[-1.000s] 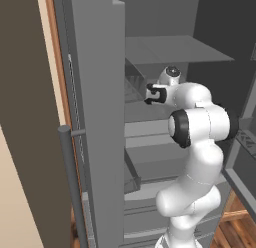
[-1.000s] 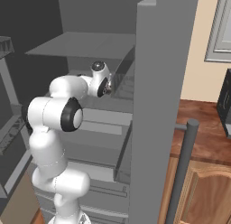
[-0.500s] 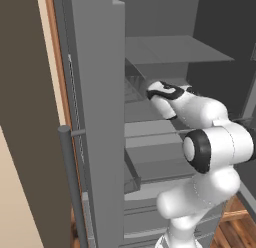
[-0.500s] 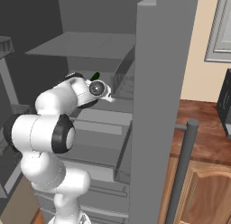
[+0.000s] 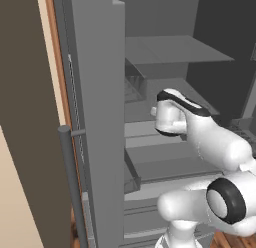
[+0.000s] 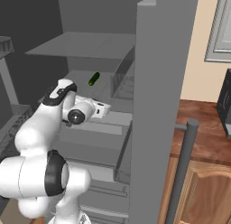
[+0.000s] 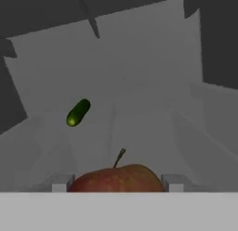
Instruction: Pick up the apple and banana from the fridge and place one fruit on each plate on the dining counter.
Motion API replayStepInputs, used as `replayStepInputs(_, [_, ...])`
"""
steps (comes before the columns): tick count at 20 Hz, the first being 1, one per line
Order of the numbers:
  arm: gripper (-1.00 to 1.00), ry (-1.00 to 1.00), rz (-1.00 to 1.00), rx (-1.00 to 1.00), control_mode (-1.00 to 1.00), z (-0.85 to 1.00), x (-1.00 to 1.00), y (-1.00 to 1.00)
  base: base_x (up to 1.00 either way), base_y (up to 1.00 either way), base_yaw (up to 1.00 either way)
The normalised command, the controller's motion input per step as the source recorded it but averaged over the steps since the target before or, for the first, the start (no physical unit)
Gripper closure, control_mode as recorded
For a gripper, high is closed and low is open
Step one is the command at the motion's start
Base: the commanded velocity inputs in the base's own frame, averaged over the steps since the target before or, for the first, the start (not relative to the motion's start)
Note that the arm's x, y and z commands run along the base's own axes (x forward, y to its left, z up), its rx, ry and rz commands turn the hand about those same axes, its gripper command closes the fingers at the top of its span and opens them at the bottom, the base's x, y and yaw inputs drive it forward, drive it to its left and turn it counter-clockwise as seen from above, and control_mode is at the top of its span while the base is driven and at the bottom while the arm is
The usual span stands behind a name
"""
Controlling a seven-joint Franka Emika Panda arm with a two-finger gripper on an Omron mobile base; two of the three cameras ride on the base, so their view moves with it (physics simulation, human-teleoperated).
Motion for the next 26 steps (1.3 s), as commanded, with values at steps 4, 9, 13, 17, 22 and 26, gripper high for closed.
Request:
replayStepInputs(4, [1.0, 0.04, 0.01, -0.56, -1.0, 1.0, -0.96, 0.0, 0.0, 0.0, 0.0])
replayStepInputs(9, [1.0, 0.07, 0.11, -0.53, -1.0, 1.0, -0.44, 0.0, 0.0, 0.0, 0.0])
replayStepInputs(13, [1.0, 0.13, 0.24, -0.48, -1.0, 1.0, -0.14, 0.0, 0.0, 0.0, 0.0])
replayStepInputs(17, [1.0, 0.17, 0.25, -0.46, -1.0, 0.93, -0.29, 0.0, 0.0, 0.0, 0.0])
replayStepInputs(22, [1.0, 0.27, 0.2, -0.48, -1.0, 0.35, -0.68, 0.0, 0.0, 0.0, 0.0])
replayStepInputs(26, [1.0, 0.28, 0.08, -0.42, -1.0, -0.03, -0.97, -0.16, 0.0, 0.0, 0.0])
